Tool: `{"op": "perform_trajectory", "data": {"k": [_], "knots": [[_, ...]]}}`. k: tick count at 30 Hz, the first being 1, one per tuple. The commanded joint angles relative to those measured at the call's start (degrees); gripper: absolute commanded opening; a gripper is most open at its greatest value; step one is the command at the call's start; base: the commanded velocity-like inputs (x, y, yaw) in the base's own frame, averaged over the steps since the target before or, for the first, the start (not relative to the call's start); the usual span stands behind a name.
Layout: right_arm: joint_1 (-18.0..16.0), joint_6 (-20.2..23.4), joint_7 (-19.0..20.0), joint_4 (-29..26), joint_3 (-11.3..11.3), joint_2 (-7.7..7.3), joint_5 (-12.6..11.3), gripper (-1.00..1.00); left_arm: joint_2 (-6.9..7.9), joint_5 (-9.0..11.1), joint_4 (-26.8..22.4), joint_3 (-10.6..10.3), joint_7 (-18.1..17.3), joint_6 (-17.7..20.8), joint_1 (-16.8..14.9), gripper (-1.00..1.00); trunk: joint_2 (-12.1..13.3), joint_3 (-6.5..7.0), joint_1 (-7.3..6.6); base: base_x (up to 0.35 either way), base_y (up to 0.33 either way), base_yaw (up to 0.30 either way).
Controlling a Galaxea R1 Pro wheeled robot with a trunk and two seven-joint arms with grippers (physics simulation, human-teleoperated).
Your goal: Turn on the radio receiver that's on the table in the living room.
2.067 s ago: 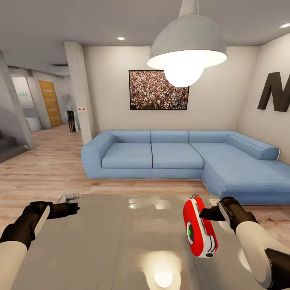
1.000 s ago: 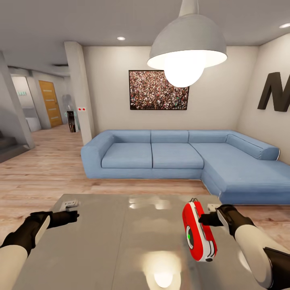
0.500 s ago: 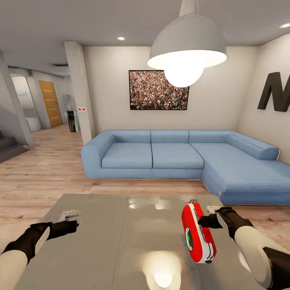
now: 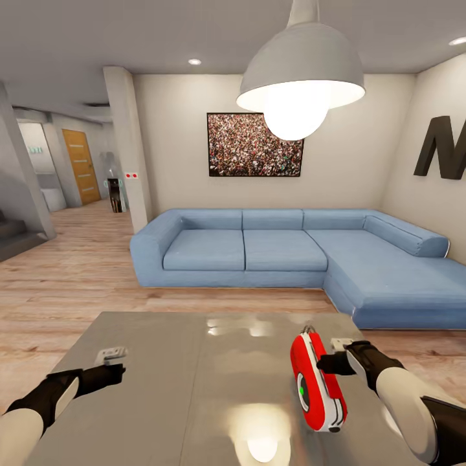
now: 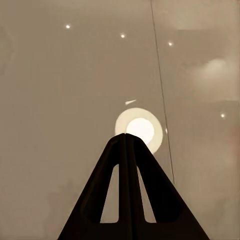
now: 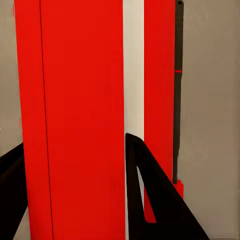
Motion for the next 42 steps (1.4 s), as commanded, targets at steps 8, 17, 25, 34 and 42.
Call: {"op": "perform_trajectory", "data": {"k": [8, 17, 25, 34, 42], "knots": [[0.0, -0.5, -0.3, 1.4, -0.2, 0.01, -0.3, -1.0, 0.0, 0.0, 0.2, 0.0, 0.0, -0.2, 0.0, -1.0, 0.0, 0.01, 0.0, 0.0, 0.0, 0.0], [0.0, -2.6, -0.4, 3.5, -0.2, -0.01, -0.3, -1.0, 0.0, 0.0, 0.2, 0.0, -0.1, -0.5, 0.0, -1.0, 0.0, 0.01, 0.0, 0.0, 0.0, 0.0], [0.0, -3.7, -0.4, 4.6, -0.2, 0.01, -0.3, -1.0, 0.0, 0.0, 0.2, 0.0, 0.0, -0.6, 0.0, -1.0, 0.0, 0.01, 0.0, 0.0, 0.0, 0.0], [0.0, -6.3, -0.4, 7.2, -0.2, 0.01, -0.3, -1.0, 0.0, 0.0, 0.2, 0.0, -0.1, -0.6, 0.1, -1.0, 0.0, 0.01, 0.0, 0.0, 0.0, 0.0], [1.1, -7.2, -0.4, 7.6, -0.2, 0.14, -0.3, -1.0, 0.0, 0.0, 0.2, 0.0, -0.1, -0.6, 0.1, -1.0, 0.0, 0.01, 0.0, 0.0, 0.0, 0.0]]}}
